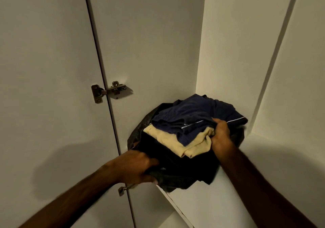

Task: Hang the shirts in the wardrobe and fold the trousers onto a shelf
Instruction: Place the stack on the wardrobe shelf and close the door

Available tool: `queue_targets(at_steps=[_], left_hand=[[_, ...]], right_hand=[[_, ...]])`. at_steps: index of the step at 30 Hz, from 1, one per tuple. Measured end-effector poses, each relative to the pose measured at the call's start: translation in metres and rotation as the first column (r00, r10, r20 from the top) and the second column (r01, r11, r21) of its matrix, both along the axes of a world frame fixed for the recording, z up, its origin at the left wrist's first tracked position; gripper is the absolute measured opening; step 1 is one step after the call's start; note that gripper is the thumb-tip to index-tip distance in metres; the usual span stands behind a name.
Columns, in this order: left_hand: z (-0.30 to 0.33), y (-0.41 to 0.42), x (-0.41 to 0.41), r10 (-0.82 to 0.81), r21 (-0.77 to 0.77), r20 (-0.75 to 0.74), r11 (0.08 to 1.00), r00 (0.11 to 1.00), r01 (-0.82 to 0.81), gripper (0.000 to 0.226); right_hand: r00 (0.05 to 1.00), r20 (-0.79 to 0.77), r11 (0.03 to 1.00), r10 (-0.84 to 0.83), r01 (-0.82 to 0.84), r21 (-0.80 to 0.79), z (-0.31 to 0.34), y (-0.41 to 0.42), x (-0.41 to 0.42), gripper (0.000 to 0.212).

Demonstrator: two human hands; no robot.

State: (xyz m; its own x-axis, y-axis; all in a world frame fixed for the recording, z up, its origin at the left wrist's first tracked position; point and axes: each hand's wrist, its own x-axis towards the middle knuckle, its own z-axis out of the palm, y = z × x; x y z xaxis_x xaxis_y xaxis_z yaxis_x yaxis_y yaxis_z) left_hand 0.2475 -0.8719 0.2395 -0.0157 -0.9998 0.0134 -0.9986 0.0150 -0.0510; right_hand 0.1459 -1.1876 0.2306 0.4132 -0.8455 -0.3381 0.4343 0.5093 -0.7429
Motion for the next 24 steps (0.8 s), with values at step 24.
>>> queue_targets(at_steps=[24], left_hand=[[0.038,-0.025,-0.018,-0.194,-0.067,-0.487,0.981,0.852,0.185,0.038]], right_hand=[[0.983,0.181,0.997,0.015,-0.028,0.067,0.002,0.034,0.01,0.04]])
